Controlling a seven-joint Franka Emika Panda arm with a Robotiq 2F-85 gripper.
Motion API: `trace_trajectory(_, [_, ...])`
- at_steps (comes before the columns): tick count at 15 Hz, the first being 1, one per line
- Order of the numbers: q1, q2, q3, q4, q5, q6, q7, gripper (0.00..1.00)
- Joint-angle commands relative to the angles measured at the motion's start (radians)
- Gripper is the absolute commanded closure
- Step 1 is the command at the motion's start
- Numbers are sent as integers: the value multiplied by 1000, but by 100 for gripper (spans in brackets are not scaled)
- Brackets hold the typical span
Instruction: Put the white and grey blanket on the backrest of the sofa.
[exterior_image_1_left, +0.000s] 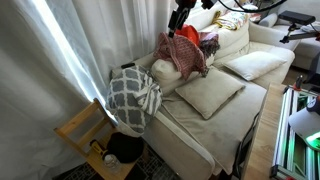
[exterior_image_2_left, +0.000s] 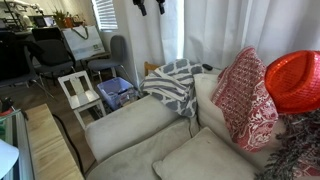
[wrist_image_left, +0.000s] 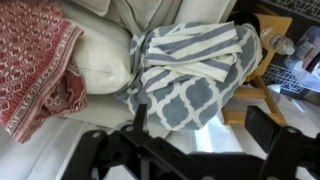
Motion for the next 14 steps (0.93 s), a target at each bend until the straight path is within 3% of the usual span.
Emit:
trace_trajectory(1, [-7, 52, -9, 37, 31, 46, -46, 0])
trace_trajectory(3, [-15, 100, -12, 68, 37, 61, -64, 0])
trace_trajectory(8, [-9, 74, -5, 63, 38, 60, -58, 0])
trace_trajectory(14, [-29, 396, 6, 376, 39, 90, -137, 0])
